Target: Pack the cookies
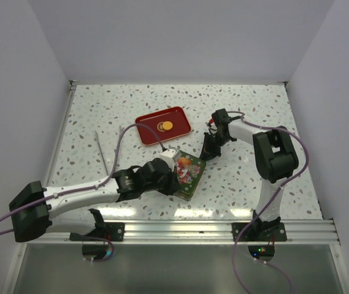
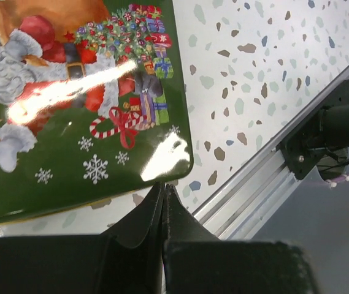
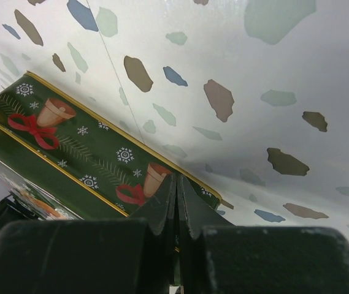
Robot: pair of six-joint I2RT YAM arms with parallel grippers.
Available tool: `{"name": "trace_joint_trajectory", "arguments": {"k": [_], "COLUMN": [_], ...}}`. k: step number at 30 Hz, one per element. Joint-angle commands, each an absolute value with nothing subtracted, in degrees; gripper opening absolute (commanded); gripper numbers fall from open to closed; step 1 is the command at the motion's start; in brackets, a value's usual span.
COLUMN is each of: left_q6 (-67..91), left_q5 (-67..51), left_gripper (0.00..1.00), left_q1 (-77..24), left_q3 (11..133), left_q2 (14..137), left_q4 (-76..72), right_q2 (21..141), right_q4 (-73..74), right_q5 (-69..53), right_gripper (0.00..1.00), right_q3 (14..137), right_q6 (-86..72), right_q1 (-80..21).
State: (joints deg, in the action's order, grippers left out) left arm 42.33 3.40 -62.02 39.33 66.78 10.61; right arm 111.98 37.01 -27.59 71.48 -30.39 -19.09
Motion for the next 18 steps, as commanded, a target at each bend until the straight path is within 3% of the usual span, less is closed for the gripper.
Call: {"name": "trace_joint_trajectory", "arguments": {"k": [1, 18], "left_q6": [41.2, 42.2], "left_q5": [3.3, -2.0], "left_gripper": [0.0, 0.0], "left_q1": [-62.2, -62.8], "left_q3": [43.3, 40.4], "left_q2": [71.9, 80.1], "left_q4": [5.8, -1.1], "right_q2": [109.3, 109.8], "right_q4": [36.2, 35.7], "right_q5": [-28.0, -28.6], "right_gripper": [0.0, 0.0], "right_q3": [71.1, 70.7], "right_q6": [-30.4, -30.0], "right_q1": [-19.3, -19.3]}}
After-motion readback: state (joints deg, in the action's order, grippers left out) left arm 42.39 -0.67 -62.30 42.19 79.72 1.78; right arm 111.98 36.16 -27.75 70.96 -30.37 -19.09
